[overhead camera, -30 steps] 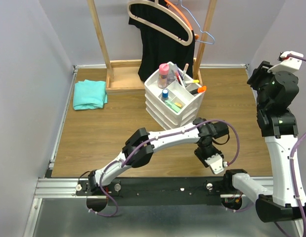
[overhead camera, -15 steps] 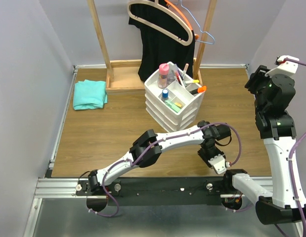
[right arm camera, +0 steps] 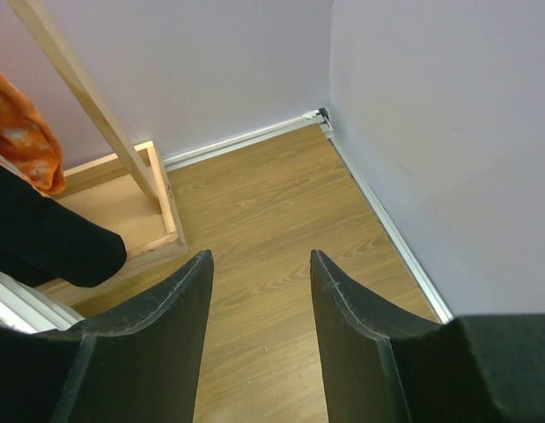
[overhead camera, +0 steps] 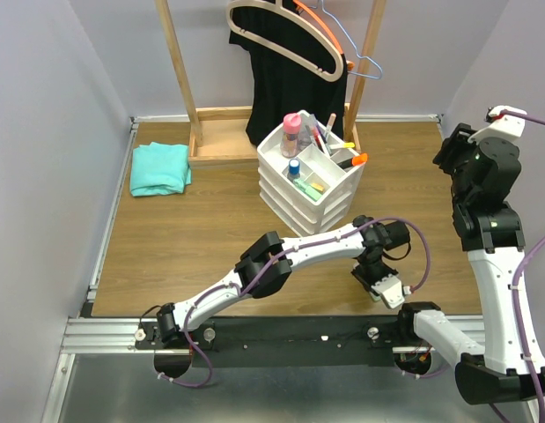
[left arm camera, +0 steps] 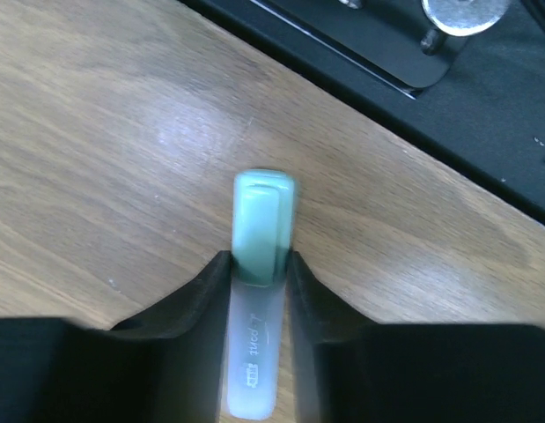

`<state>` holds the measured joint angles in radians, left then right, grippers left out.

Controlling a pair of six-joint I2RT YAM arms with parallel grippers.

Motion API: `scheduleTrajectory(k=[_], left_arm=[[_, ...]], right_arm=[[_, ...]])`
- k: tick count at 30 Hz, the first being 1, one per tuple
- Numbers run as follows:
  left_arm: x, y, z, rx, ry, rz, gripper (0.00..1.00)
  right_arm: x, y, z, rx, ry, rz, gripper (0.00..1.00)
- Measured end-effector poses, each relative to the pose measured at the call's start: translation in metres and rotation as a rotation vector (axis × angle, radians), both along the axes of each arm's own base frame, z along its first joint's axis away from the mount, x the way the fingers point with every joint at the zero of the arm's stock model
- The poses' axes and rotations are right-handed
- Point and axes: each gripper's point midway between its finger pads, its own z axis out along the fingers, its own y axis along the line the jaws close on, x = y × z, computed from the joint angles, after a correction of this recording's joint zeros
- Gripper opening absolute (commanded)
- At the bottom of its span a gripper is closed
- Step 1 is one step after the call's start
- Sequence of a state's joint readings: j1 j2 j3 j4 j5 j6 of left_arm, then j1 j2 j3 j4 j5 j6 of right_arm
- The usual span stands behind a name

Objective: Sort the stationery into containers
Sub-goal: Pick up the pen from the center of the board.

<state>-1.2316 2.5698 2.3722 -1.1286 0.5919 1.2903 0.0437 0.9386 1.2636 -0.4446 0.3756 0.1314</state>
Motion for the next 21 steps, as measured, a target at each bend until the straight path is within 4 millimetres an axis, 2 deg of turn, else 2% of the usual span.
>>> scheduleTrajectory(k=[1, 4, 10, 13, 16, 19, 20, 21], left_arm=[[-0.001, 0.001, 0.000, 0.004, 0.003, -0.002, 0.09], [-0.002, 0.004, 0.000, 0.013, 0.007, -0.006, 0.00], [-0.001, 0.013, 0.002, 0.043, 0.067, 0.027, 0.00], [0.010, 0.020, 0.018, 0.044, 0.146, 0.105, 0.00], [0.031, 0.023, 0.058, -0.020, 0.211, 0.191, 0.00], [0.057, 0.028, 0.144, -0.185, 0.258, 0.285, 0.00], [0.059, 0.030, 0.164, -0.219, 0.268, 0.304, 0.00], [0.061, 0.033, 0.201, -0.289, 0.279, 0.323, 0.00]], right_arm=[[0.000, 0.000, 0.000, 0.000, 0.000, 0.000, 0.56], [0.000, 0.000, 0.000, 0.000, 0.000, 0.000, 0.56], [0.002, 0.000, 0.000, -0.001, 0.003, 0.000, 0.56], [0.003, -0.001, 0.000, -0.012, 0.008, 0.001, 0.56], [0.002, -0.001, 0.001, -0.024, 0.008, 0.002, 0.56], [-0.001, -0.001, -0.002, -0.029, 0.003, 0.002, 0.56], [-0.002, -0.002, -0.005, -0.030, 0.006, 0.002, 0.56], [-0.002, -0.002, -0.007, -0.033, 0.008, 0.002, 0.56]])
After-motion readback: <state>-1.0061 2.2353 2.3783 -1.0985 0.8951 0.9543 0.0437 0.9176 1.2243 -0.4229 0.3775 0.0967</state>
